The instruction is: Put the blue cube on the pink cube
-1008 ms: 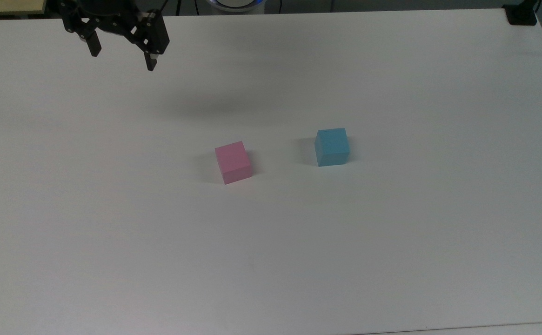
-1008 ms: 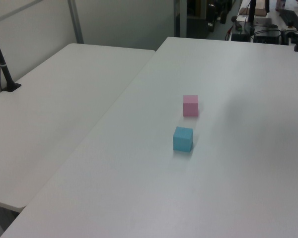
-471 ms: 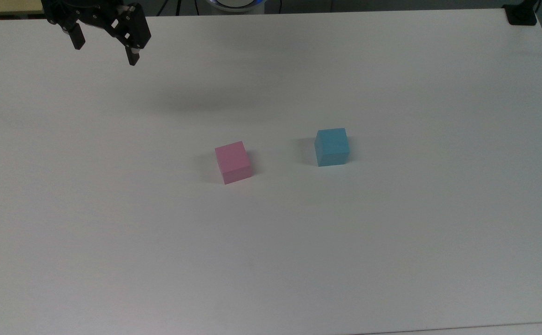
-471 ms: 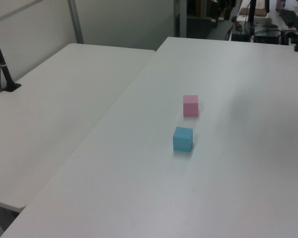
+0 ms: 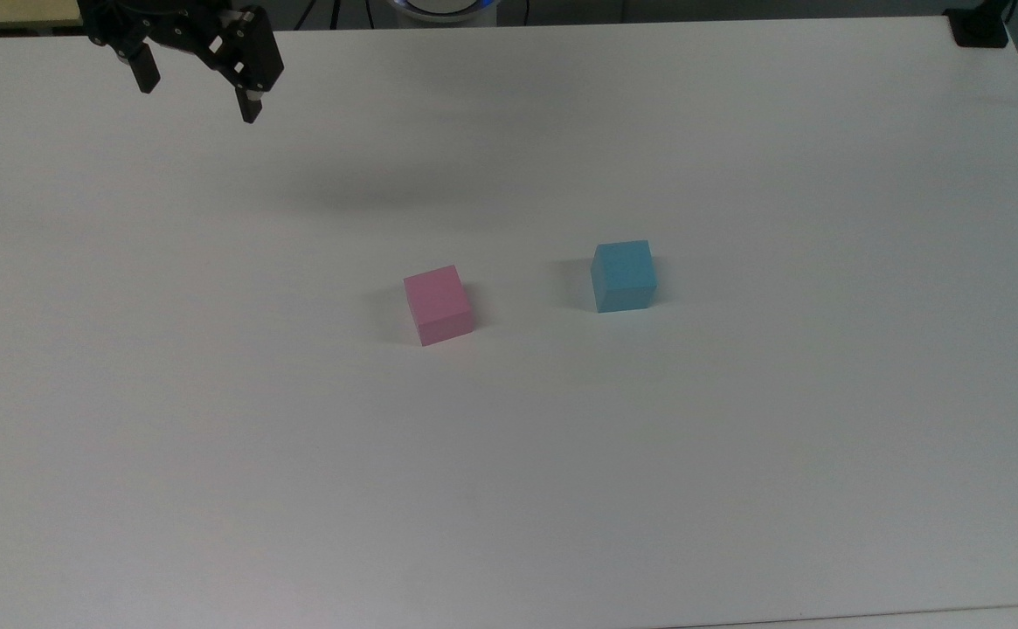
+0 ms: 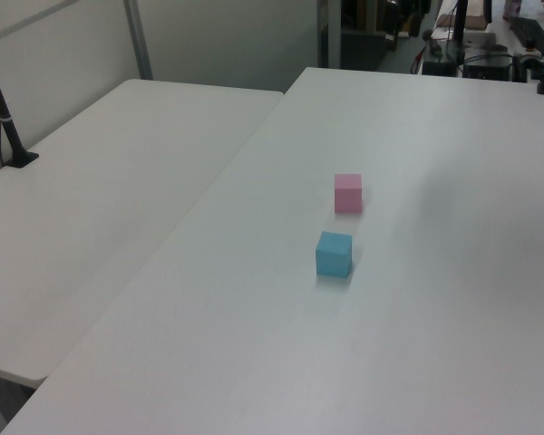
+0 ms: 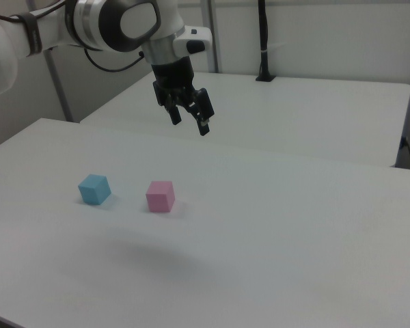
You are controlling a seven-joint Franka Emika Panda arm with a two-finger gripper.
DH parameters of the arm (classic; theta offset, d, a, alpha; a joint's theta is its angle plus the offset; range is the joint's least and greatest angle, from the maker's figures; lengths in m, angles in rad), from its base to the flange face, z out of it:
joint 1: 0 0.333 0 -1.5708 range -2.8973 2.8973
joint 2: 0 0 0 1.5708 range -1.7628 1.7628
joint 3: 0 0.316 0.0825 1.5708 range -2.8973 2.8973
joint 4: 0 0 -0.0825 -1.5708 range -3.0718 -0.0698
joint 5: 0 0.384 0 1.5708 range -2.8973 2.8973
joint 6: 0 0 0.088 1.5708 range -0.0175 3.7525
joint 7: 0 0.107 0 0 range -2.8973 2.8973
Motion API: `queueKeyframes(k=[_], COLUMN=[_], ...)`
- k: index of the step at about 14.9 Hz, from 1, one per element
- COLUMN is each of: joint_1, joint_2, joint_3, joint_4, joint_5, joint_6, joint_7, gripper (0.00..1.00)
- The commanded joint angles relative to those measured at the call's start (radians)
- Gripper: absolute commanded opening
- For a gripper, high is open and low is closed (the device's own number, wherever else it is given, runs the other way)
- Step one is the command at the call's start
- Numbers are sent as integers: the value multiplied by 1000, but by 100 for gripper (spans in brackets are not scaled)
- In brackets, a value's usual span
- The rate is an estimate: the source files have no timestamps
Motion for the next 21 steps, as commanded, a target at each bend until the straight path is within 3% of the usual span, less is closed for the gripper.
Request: queueKeyframes(k=[1, 8, 11, 18, 21], joint_1=[4, 19, 25, 85, 116], joint_2=[-15, -6, -11, -12, 37], joint_3=[-5, 13, 15, 15, 53], joint_4=[-5, -11, -13, -40, -51], joint_5=[21, 24, 66, 67, 66], joint_6=[0, -5, -11, -47, -38], joint_7=[-6, -4, -1, -14, -17], gripper=[100, 100, 100, 100, 100])
